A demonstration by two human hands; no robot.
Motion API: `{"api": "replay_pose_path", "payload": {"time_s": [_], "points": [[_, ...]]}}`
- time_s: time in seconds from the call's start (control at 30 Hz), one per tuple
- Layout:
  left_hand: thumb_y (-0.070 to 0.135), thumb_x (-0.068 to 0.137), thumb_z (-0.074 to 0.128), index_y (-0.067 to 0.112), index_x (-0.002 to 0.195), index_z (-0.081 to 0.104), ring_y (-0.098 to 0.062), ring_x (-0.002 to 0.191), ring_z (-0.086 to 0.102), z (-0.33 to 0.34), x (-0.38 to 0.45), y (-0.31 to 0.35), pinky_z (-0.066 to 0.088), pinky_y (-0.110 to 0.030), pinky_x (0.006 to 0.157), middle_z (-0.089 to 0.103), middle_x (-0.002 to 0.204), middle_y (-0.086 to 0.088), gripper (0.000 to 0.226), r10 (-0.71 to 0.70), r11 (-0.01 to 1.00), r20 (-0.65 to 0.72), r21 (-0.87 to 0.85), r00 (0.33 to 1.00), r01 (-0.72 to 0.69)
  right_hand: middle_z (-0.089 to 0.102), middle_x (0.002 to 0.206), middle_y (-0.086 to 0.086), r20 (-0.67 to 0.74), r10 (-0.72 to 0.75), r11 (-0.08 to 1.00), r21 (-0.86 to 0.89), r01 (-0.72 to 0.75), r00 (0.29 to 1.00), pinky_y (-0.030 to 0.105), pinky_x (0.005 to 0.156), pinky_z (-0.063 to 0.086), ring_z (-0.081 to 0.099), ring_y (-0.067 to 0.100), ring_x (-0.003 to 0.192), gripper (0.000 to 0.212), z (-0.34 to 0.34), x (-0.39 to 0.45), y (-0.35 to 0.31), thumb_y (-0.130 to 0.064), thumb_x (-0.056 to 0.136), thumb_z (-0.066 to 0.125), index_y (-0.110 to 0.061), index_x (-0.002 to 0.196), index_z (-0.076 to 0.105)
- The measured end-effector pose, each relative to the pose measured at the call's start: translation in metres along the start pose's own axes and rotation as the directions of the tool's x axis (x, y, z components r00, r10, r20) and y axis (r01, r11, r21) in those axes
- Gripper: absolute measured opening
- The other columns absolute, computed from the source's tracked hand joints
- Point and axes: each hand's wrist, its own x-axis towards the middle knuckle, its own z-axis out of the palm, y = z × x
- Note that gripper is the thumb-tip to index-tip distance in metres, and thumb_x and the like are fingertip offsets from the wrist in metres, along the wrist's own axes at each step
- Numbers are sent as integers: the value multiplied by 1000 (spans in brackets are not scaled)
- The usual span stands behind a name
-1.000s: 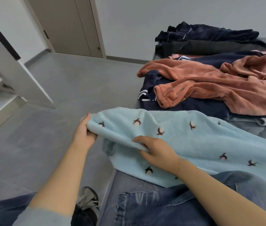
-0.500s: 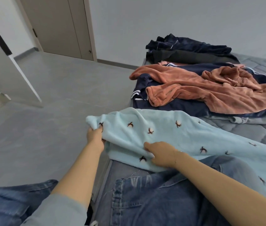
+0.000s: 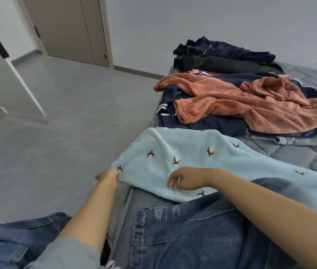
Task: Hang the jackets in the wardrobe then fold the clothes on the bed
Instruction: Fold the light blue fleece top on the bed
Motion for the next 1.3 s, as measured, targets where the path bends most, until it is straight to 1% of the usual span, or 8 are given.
{"api": "replay_pose_path", "payload": {"time_s": [0.17, 0.4, 0.53, 0.67, 0.8, 1.0, 1.2, 1.3], "points": [[2, 88, 58, 10, 138, 50, -27, 124, 52, 29, -27, 35, 43, -40, 105, 51, 141, -12, 52, 555, 825, 102, 56, 825, -562, 66, 108, -6, -422, 41, 981, 187, 42, 906, 28, 91, 48, 60, 14, 100, 18, -31, -5, 40, -16, 94, 55, -26, 99, 69], [26, 94, 61, 20, 126, 58, -24, 132, 44, 92, -31, 79, 35, -43, 111, 55, 137, -3, 33, 735, 469, 364, 335, 572, -817, 51, 85, 6, -764, 512, 859, 466, -213, 393, 36, 73, 41, 51, 29, 87, 30, -71, -22, 132, -33, 88, 54, -19, 62, 47], [35, 97, 56, 14, 142, 45, -25, 132, 45, 103, -10, 103, 36, -34, 107, 47, 146, -8, 51, 587, 567, 416, 401, 694, -720, 52, 73, 4, -518, 674, 722, 613, -321, 527, 39, 80, 44, 53, 29, 84, 61, -77, -8, 160, -66, 90, 43, -13, 62, 45], [59, 90, 57, 23, 146, 36, -21, 110, 55, 105, -2, 109, 45, -33, 88, 52, 136, -1, 70, 273, 728, 481, 463, 833, -505, 50, 80, -1, -625, 560, 813, 541, -215, 544, 35, 72, 39, 48, 24, 85, 54, -77, 16, 154, -67, 88, 47, -18, 66, 48], [71, 84, 53, 23, 132, 57, -25, 109, 66, 106, 11, 109, 48, -40, 102, 70, 120, -5, 68, 51, 856, 614, 379, 788, -351, 58, 76, -4, -637, 552, 833, 447, -325, 539, 40, 84, 30, 54, 23, 84, 67, -77, 29, 152, -75, 87, 31, -17, 65, 54], [40, 93, 64, 8, 115, 62, -28, 97, 67, 96, 27, 103, 53, -38, 87, 70, 110, -14, 39, 432, 776, 434, 268, 791, -571, 65, 112, 2, -410, 613, 787, 398, -471, 676, 47, 110, 19, 50, 28, 119, 95, -78, 25, 158, -86, 79, 2, -21, 98, 69], [34, 85, 70, 23, 59, 47, -2, 55, 36, 66, 27, 145, 34, -29, 58, 43, 59, 9, 36, 901, 427, 3, 175, 434, -887, 51, 58, 0, -570, 541, 820, 519, -239, 618, 36, 64, 39, 51, 19, 60, 77, -86, 17, 154, -85, 80, 32, -13, 55, 43], [30, 87, 67, 18, 69, 58, -22, 69, 52, 67, 31, 150, 40, -36, 69, 55, 73, -7, 24, 892, 429, 15, 293, 453, -854, 34, 55, 0, -730, 441, 876, 475, -76, 522, 33, 54, 30, 38, 18, 54, 64, -91, 13, 149, -69, 81, 56, -16, 58, 30]]}}
